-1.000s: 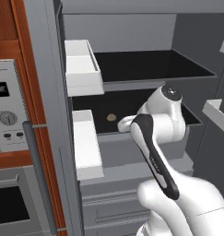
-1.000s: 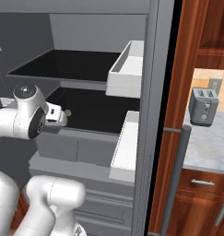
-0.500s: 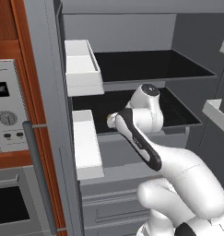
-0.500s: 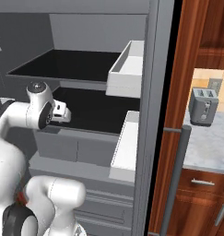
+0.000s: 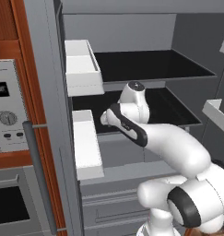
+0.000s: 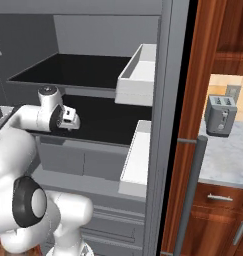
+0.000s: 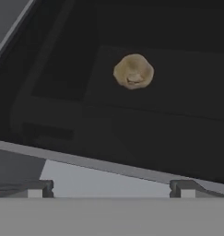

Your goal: Grab the garlics from the fridge, place them in the blender, close the lid, and turn on the blender to create a marinade.

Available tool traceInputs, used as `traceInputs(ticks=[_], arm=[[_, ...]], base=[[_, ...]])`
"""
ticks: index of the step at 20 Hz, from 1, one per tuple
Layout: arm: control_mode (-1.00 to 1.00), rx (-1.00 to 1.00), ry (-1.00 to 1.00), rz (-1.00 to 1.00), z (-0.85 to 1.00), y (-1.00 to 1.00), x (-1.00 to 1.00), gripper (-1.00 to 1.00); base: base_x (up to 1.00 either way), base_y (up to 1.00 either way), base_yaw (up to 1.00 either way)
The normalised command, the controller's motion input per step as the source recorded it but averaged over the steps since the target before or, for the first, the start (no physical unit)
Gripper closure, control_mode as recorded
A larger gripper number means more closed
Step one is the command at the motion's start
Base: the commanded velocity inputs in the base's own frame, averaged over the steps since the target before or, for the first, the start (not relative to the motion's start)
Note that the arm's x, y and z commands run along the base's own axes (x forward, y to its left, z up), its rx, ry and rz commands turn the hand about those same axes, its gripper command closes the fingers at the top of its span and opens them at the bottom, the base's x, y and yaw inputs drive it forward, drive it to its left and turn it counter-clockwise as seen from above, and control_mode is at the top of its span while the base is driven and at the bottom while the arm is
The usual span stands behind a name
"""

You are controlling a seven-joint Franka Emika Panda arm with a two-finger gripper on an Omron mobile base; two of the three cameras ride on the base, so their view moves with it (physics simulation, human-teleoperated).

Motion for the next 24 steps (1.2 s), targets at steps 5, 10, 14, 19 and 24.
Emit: traceInputs(ticks=[5,10,14,19,24], arm=[[-1.0,-0.03,0.0,0.0,-0.41,0.04,0.44,-1.0],[-1.0,-0.01,0.0,0.0,-0.16,0.07,0.35,-1.0],[-1.0,-0.01,0.0,0.0,-0.03,0.28,0.35,-1.0],[-1.0,-0.01,0.0,0.0,-0.08,0.14,0.43,-1.0],[-1.0,0.0,0.0,0.0,-0.16,0.02,0.38,-1.0]], base=[[0.0,0.0,0.0],[0.0,0.0,0.0],[0.0,0.0,0.0],[0.0,0.0,0.0],[0.0,0.0,0.0]])
